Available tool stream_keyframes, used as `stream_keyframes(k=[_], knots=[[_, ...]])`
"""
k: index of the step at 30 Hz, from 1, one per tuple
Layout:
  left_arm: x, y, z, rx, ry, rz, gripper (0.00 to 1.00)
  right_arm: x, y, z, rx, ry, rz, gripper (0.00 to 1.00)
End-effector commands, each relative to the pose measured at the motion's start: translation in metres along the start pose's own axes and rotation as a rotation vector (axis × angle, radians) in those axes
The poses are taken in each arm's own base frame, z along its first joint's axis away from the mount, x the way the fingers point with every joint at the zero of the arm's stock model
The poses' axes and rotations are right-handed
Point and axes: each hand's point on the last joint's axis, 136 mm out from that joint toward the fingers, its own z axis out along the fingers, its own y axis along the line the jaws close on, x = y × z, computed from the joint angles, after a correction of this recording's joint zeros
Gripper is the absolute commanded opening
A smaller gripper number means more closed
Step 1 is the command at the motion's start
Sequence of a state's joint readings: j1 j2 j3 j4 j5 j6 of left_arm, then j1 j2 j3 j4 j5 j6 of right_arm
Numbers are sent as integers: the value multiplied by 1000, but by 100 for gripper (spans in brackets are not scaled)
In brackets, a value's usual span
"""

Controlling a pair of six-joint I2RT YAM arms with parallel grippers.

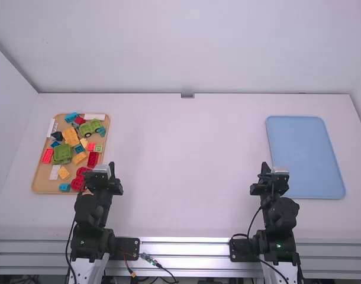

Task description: Assemble lego blocks to make yellow taxi

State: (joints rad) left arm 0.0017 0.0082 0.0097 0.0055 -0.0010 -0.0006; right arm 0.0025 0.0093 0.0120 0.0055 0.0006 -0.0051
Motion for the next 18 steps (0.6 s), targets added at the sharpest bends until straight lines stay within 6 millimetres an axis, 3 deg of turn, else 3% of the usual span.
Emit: stream_keyframes(k=[1, 7, 12, 18], knots=[[-5, -4, 0, 20, -10, 11, 1, -5, 0, 0, -3, -9, -6, 1], [-25, -18, -2, 85, -52, 54, 5, -24, 5, -1, -36, -49, -46, 5], [-30, -26, -3, 130, -32, 95, 9, -25, 12, -2, -76, -12, -84, 9], [-51, -33, -4, 172, -74, 142, 14, -26, 16, -2, -111, 29, -124, 14]])
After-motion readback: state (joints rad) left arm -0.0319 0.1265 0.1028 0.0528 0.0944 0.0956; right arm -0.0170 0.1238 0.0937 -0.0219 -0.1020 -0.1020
